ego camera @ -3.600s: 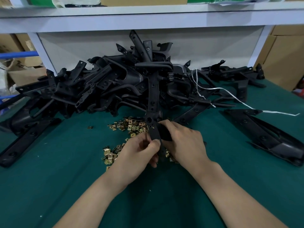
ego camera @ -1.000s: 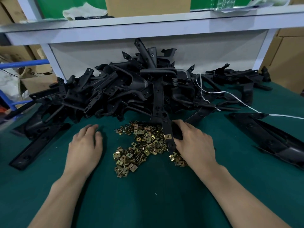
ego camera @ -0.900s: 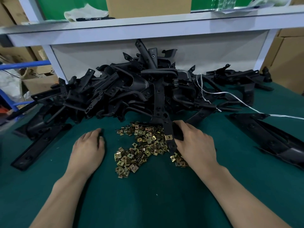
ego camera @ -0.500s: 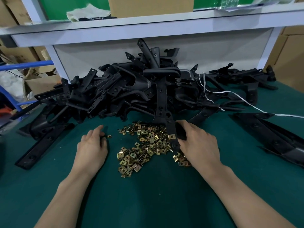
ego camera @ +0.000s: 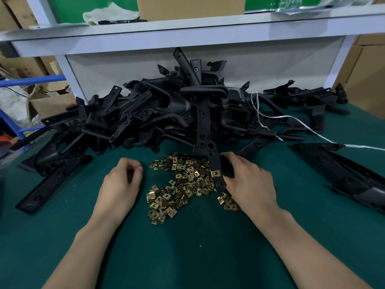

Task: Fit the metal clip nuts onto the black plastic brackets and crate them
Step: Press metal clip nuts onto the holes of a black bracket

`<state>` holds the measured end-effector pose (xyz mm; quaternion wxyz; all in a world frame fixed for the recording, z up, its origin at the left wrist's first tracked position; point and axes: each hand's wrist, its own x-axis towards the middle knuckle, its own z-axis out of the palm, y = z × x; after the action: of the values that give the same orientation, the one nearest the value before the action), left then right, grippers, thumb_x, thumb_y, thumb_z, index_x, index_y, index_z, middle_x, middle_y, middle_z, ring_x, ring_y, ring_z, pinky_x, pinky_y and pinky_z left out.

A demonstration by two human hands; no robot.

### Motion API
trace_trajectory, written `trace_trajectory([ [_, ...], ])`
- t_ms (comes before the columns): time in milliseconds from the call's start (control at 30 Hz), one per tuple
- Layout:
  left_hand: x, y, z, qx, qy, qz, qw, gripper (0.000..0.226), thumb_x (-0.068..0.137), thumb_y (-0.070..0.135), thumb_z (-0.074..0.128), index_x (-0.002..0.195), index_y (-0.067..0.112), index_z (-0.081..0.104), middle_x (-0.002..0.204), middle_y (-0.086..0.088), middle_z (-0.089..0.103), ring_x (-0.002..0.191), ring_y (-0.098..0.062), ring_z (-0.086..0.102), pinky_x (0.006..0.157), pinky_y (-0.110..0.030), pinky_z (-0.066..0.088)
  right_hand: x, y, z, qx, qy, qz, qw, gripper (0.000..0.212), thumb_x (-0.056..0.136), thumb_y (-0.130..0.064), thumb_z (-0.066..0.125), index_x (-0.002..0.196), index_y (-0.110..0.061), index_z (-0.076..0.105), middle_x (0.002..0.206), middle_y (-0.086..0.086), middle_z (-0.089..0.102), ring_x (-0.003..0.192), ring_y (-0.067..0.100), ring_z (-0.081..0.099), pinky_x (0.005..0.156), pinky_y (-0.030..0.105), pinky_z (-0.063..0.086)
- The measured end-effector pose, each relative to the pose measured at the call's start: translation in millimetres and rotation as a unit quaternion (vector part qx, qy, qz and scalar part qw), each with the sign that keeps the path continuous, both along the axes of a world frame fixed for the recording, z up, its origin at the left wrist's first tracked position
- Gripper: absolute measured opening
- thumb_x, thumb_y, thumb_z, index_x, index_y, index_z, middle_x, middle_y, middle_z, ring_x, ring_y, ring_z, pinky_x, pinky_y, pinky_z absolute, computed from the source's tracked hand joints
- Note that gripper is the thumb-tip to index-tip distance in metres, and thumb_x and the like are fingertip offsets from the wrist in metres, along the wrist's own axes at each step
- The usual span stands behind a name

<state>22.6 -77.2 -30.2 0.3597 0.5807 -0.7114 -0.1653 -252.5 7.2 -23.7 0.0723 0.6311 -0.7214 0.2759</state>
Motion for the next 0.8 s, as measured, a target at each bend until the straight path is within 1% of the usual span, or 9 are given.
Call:
trace_trajectory([
  [67,-12.4,8.3,4.6,-0.017,0.055,-0.022,0.998,0.007,0.099,0.038,0.056,0.094,0.041,0.053,0.094,0.022,0.064,0.087,0.004,0.059,0.069,-0.012,0.043,0.3,0.8,0.3,0.000,-0.001,0.002,1.000,0.037,0.095,-0.059,0.052,0.125,-0.036,0.054,0.098,-0.011,0.068,0.085,0.019,0.067,0.058,0.032,0.042],
  [167,-34.9,28.8,13.4,-0.049,0.095,-0.072,0.992,0.008,0.098,0.037,0.056,0.096,0.044,0.052,0.097,0.027,0.063,0.093,0.006,0.059,0.070,-0.007,0.044,0.5,1.5,1.8,-0.003,-0.001,0.005,1.000,0.037,0.095,-0.057,0.052,0.125,-0.036,0.054,0.100,-0.011,0.068,0.086,0.019,0.067,0.057,0.032,0.038],
  [233,-50.4,44.4,17.4,-0.089,0.088,-0.107,0.986,0.007,0.096,0.038,0.056,0.097,0.044,0.052,0.097,0.025,0.063,0.099,0.004,0.059,0.074,-0.014,0.047,0.3,2.3,2.5,-0.005,-0.001,0.012,1.000,0.037,0.094,-0.054,0.054,0.126,-0.035,0.054,0.101,-0.011,0.068,0.087,0.020,0.067,0.057,0.031,0.035],
  [333,-72.7,65.5,19.5,-0.150,0.066,-0.167,0.972,0.010,0.096,0.031,0.058,0.104,0.035,0.054,0.098,0.021,0.060,0.098,-0.009,0.062,0.077,-0.028,0.053,0.1,2.8,3.1,-0.002,0.003,0.019,1.000,0.040,0.093,-0.050,0.056,0.128,-0.034,0.053,0.105,-0.011,0.068,0.090,0.021,0.068,0.058,0.031,0.036],
  [400,-83.8,76.3,17.2,-0.170,0.059,-0.196,0.964,0.010,0.097,0.027,0.058,0.105,0.031,0.053,0.099,0.019,0.057,0.096,-0.012,0.061,0.079,-0.029,0.052,-0.3,2.2,3.2,0.002,0.001,0.016,1.000,0.041,0.092,-0.050,0.058,0.130,-0.034,0.052,0.108,-0.010,0.068,0.092,0.022,0.067,0.060,0.033,0.038],
  [500,-91.1,83.5,12.5,-0.134,0.093,-0.189,0.968,0.013,0.096,0.030,0.058,0.101,0.039,0.050,0.098,0.019,0.058,0.096,-0.008,0.060,0.076,-0.016,0.046,-0.4,2.0,3.0,0.003,-0.006,0.019,1.000,0.041,0.092,-0.050,0.058,0.130,-0.035,0.051,0.109,-0.011,0.068,0.094,0.022,0.067,0.062,0.033,0.037],
  [567,-92.3,83.8,9.4,-0.103,0.122,-0.179,0.971,0.017,0.095,0.032,0.059,0.099,0.044,0.049,0.097,0.020,0.060,0.098,-0.005,0.060,0.077,-0.008,0.042,0.2,2.9,3.2,0.000,-0.005,0.020,1.000,0.041,0.092,-0.050,0.060,0.129,-0.034,0.052,0.108,-0.010,0.069,0.092,0.022,0.068,0.062,0.034,0.041],
  [733,-93.8,81.6,8.4,-0.059,0.182,-0.183,0.964,0.031,0.094,0.019,0.067,0.101,0.047,0.055,0.097,0.021,0.066,0.096,-0.002,0.062,0.078,-0.004,0.041,2.4,3.7,4.2,-0.017,0.004,0.019,1.000,0.040,0.090,-0.048,0.065,0.125,-0.033,0.056,0.103,-0.010,0.070,0.088,0.021,0.069,0.060,0.033,0.043],
  [800,-94.4,81.9,8.9,-0.026,0.202,-0.193,0.960,0.029,0.095,0.021,0.068,0.103,0.048,0.059,0.096,0.021,0.067,0.095,-0.004,0.062,0.078,-0.006,0.042,2.4,3.8,4.3,-0.021,0.000,0.021,1.000,0.039,0.089,-0.048,0.065,0.124,-0.032,0.057,0.102,-0.009,0.071,0.087,0.022,0.069,0.060,0.034,0.044],
])
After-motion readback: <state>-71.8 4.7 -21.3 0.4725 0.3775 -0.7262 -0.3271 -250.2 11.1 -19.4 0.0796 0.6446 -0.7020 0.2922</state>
